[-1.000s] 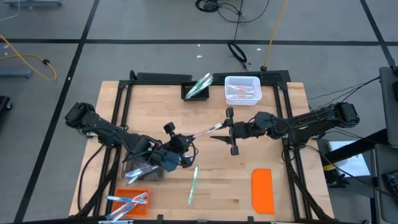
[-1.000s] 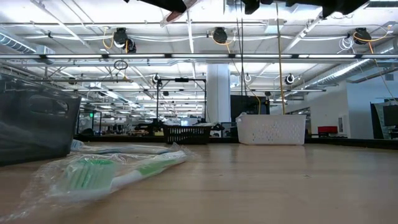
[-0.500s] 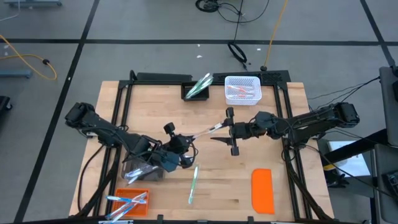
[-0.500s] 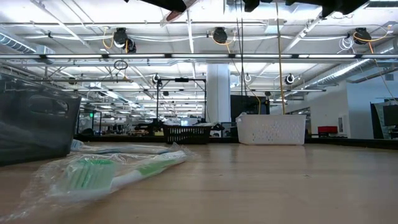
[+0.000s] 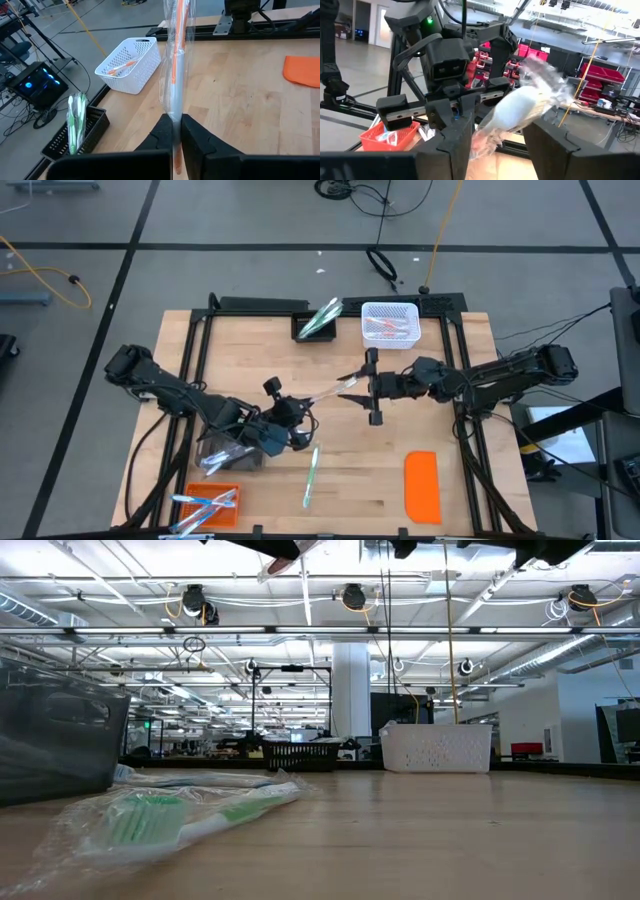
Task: Pick & Place Toothbrushes
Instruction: Put the orange toothbrush into the white bin
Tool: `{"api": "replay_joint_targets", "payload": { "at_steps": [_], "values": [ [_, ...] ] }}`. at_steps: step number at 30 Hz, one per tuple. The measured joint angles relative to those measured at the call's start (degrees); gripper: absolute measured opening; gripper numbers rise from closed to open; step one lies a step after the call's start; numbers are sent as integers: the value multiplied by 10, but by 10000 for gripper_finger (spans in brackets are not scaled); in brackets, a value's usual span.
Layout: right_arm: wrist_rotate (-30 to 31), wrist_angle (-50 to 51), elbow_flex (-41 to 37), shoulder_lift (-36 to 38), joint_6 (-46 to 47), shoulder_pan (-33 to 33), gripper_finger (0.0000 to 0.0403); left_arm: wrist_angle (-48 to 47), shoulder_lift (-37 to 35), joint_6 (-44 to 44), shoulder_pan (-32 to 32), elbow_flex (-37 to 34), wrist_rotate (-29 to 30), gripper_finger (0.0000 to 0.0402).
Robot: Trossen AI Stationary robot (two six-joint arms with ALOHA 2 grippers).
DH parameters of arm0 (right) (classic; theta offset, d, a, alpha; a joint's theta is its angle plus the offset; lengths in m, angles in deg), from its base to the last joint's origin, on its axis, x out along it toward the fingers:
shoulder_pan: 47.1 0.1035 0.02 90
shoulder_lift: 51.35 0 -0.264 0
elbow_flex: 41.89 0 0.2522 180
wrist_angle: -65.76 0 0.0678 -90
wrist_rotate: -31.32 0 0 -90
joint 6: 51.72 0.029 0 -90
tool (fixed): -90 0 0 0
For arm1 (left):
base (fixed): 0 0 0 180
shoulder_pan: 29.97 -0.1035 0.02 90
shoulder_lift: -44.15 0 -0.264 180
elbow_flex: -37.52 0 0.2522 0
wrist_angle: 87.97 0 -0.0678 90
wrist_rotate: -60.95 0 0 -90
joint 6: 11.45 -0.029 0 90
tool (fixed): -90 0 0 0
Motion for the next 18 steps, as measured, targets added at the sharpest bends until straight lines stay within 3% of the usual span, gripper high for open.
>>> {"api": "replay_joint_targets", "payload": {
  "at_steps": [10,14,18],
  "values": [
    [-1,1,0,-1,0,0,108,0,0,1,0,0,0,16],
    [-1,1,0,-1,0,0,76,0,0,1,0,0,0,6],
    [-6,3,0,-1,2,1,34,-1,0,1,0,0,2,24]
  ]
}}
